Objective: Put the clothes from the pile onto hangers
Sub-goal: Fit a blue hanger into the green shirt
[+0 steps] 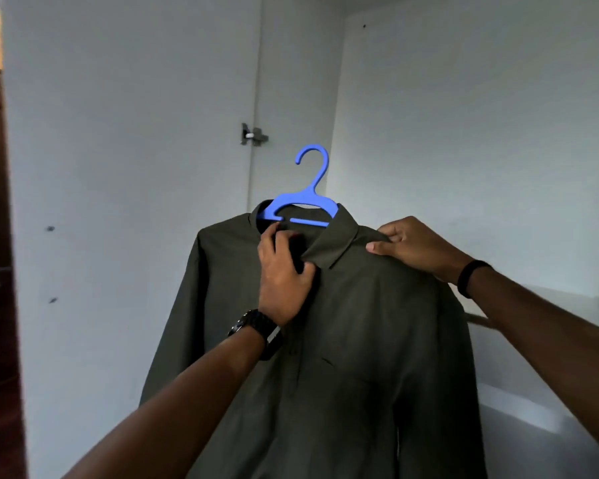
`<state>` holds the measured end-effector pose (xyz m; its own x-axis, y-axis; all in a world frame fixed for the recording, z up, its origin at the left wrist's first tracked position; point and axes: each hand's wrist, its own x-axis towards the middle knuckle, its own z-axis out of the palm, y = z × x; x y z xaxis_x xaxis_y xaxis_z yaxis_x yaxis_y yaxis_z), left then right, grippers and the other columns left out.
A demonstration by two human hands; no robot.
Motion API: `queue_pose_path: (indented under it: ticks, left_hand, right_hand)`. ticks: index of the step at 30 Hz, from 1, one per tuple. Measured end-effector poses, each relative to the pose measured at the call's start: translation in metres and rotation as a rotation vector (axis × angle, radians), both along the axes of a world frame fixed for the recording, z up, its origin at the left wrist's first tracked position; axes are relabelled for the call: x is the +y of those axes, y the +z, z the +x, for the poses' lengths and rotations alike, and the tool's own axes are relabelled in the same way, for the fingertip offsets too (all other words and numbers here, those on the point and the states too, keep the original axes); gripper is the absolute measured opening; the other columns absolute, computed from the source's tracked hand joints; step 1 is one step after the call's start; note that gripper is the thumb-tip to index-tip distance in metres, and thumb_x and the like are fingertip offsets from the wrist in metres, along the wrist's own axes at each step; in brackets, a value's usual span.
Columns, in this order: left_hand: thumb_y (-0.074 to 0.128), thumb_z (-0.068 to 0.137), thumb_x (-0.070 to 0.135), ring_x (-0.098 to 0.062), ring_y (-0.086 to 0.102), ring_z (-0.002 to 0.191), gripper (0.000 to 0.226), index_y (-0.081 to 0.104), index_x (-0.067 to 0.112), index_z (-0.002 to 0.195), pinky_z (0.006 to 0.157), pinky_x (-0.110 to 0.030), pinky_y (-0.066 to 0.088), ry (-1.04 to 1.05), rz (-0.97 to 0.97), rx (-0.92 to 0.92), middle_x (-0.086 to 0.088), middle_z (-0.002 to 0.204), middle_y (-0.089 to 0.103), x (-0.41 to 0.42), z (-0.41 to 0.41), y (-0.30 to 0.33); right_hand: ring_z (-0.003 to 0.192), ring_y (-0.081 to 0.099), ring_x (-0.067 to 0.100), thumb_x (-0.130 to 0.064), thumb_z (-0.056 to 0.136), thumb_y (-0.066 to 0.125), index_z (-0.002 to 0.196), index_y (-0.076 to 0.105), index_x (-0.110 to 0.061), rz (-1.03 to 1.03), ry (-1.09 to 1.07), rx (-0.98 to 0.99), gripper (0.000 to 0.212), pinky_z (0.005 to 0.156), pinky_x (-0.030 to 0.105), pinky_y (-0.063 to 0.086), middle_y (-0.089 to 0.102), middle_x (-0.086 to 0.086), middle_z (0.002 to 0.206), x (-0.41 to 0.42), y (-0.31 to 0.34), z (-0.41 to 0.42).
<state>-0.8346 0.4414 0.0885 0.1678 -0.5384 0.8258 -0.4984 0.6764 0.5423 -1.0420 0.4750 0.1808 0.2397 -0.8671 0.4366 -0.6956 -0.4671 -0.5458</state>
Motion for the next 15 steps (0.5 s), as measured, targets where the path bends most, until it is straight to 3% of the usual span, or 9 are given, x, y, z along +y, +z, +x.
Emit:
queue_pose_path:
  ticks: [3, 5, 9, 13, 15]
  left_hand:
    - [0.064, 0.070, 0.019, -0.020, 0.025, 0.134, 0.052, 0.048, 0.012, 0.119, 0.106, -0.022, 0.025, -0.153, 0.008, -0.035, -0.008, 0.145, 0.024, -0.010, -0.045, 0.086]
    - [0.062, 0.072, 0.027, -0.019, 0.022, 0.135, 0.053, 0.048, 0.013, 0.121, 0.108, -0.026, 0.025, -0.213, -0.002, -0.072, -0.008, 0.147, 0.023, -0.014, -0.072, 0.137]
    - [0.068, 0.083, 0.019, -0.035, 0.039, 0.111, 0.036, 0.052, 0.001, 0.110, 0.100, -0.043, 0.036, -0.143, -0.096, -0.055, -0.020, 0.127, 0.039, -0.013, -0.127, 0.243]
    - [0.063, 0.088, 0.013, -0.035, 0.049, 0.095, 0.019, 0.047, 0.004, 0.092, 0.081, -0.036, 0.038, -0.247, -0.123, -0.044, -0.020, 0.100, 0.054, -0.007, -0.167, 0.315]
    - [0.060, 0.090, 0.011, -0.035, 0.053, 0.097, 0.015, 0.051, 0.000, 0.093, 0.080, -0.036, 0.037, -0.325, -0.112, -0.014, -0.021, 0.099, 0.058, -0.007, -0.188, 0.335]
  right_hand:
    - [0.045, 0.039, -0.001, -0.020, 0.090, 0.064, 0.058, 0.047, -0.011, 0.004, -0.116, 0.021, 0.038, 0.049, 0.016, 0.031, 0.045, -0.008, 0.051, 0.008, 0.084, -0.035]
    - [0.042, 0.037, 0.000, -0.021, 0.091, 0.063, 0.056, 0.042, -0.016, -0.014, -0.191, 0.043, 0.041, 0.048, 0.017, 0.029, 0.041, -0.011, 0.048, 0.020, 0.135, -0.054]
    - [0.051, 0.040, 0.007, -0.024, 0.093, 0.060, 0.060, 0.044, -0.014, -0.040, -0.361, 0.069, 0.038, 0.052, 0.023, 0.031, 0.044, -0.003, 0.058, 0.056, 0.230, -0.084]
    - [0.056, 0.050, 0.013, -0.026, 0.094, 0.059, 0.071, 0.053, -0.009, -0.061, -0.460, 0.055, 0.029, 0.053, 0.023, 0.040, 0.056, 0.004, 0.067, 0.085, 0.291, -0.101]
    - [0.059, 0.055, 0.015, -0.026, 0.094, 0.058, 0.077, 0.057, -0.007, -0.057, -0.482, 0.032, 0.025, 0.056, 0.024, 0.044, 0.061, 0.006, 0.071, 0.095, 0.309, -0.110]
